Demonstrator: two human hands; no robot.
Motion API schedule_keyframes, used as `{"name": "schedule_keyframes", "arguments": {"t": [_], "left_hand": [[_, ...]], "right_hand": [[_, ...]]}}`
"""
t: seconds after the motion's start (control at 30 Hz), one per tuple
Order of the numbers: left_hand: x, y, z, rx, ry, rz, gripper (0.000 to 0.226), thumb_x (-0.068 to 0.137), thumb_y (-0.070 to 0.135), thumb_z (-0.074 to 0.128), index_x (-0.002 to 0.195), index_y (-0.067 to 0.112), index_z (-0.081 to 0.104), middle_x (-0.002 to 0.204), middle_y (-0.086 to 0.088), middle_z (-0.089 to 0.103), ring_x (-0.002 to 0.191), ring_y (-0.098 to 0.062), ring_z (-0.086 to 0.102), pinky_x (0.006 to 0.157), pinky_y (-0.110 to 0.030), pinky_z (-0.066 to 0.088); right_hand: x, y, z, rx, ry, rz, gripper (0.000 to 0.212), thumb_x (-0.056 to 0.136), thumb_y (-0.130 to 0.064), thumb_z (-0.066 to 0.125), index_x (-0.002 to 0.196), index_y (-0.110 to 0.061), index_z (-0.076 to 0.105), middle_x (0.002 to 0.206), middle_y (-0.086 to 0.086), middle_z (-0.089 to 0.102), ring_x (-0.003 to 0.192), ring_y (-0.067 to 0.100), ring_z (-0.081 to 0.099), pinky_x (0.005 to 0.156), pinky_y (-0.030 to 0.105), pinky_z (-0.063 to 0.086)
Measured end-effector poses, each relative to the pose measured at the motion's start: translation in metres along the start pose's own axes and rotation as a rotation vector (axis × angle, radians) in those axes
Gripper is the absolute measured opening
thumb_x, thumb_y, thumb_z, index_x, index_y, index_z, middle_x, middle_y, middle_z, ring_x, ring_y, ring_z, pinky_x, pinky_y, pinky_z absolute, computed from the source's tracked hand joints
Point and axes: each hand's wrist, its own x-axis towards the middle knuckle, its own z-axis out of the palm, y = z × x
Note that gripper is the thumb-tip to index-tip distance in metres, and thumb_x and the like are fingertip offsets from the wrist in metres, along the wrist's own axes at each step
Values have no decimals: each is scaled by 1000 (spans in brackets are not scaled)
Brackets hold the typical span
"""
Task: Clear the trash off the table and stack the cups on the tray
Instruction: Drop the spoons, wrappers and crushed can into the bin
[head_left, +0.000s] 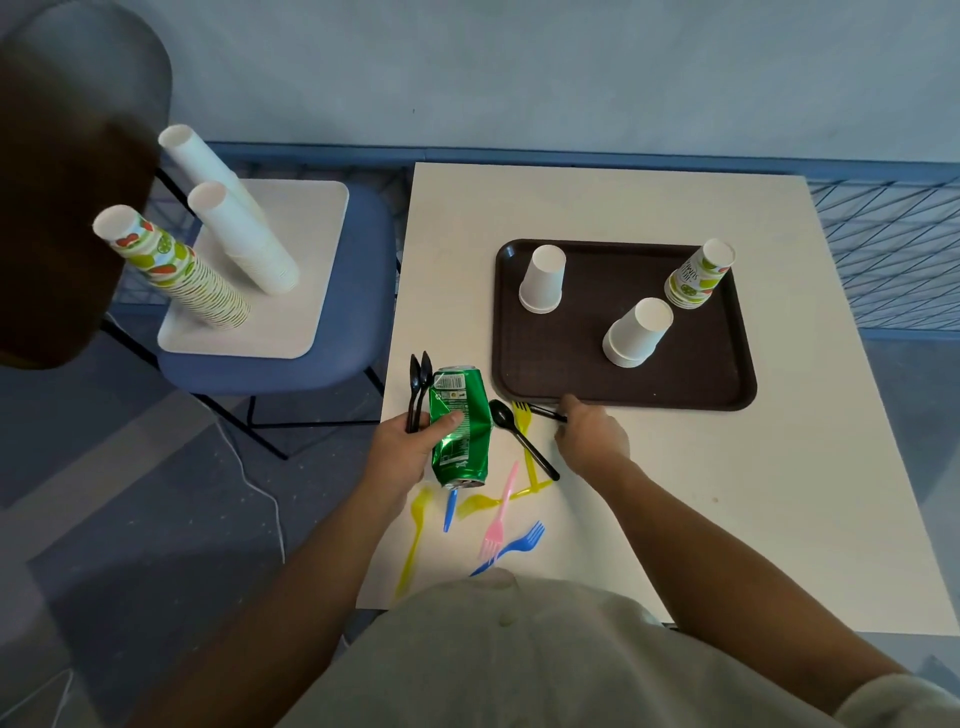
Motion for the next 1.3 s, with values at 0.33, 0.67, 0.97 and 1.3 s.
{"name": "schedule_keyframes", "arguments": {"t": [0.33, 0.67, 0.97, 1.3], "left_hand": [[-1, -1, 2, 88, -20, 21, 43, 86, 23, 84, 105, -13, 69, 90, -14, 74, 51, 2, 62, 42, -11, 40], [-2, -1, 4, 115, -30, 29, 37, 87, 24, 83, 103, -8, 73, 88, -12, 75, 47, 2, 59, 41, -11, 39], [-6, 0, 11, 159, -52, 34, 33, 87, 27, 83, 102, -1, 76, 82, -2, 76, 48, 3, 59, 43, -11, 39], [-18, 3, 6, 81, -37, 20, 25, 89, 14, 80, 93, -7, 69, 66, 0, 67, 39, 2, 52, 39, -11, 37]], "right_hand": [[-6, 21, 4, -110, 34, -30, 34, 98, -11, 41, 130, -19, 49, 100, 11, 67, 90, 36, 66, 65, 36, 47], [-41, 49, -5, 488, -10, 140, 8, 91, -26, 48, 87, -28, 56, 63, 3, 71, 46, 22, 69, 55, 37, 62], [-50, 38, 3, 568, 159, -27, 12, 96, -16, 60, 95, -28, 57, 83, 1, 66, 66, 20, 65, 60, 31, 58], [-22, -6, 15, 492, 16, 28, 30, 94, -20, 56, 121, -12, 45, 97, 13, 62, 82, 33, 60, 69, 33, 43]]}}
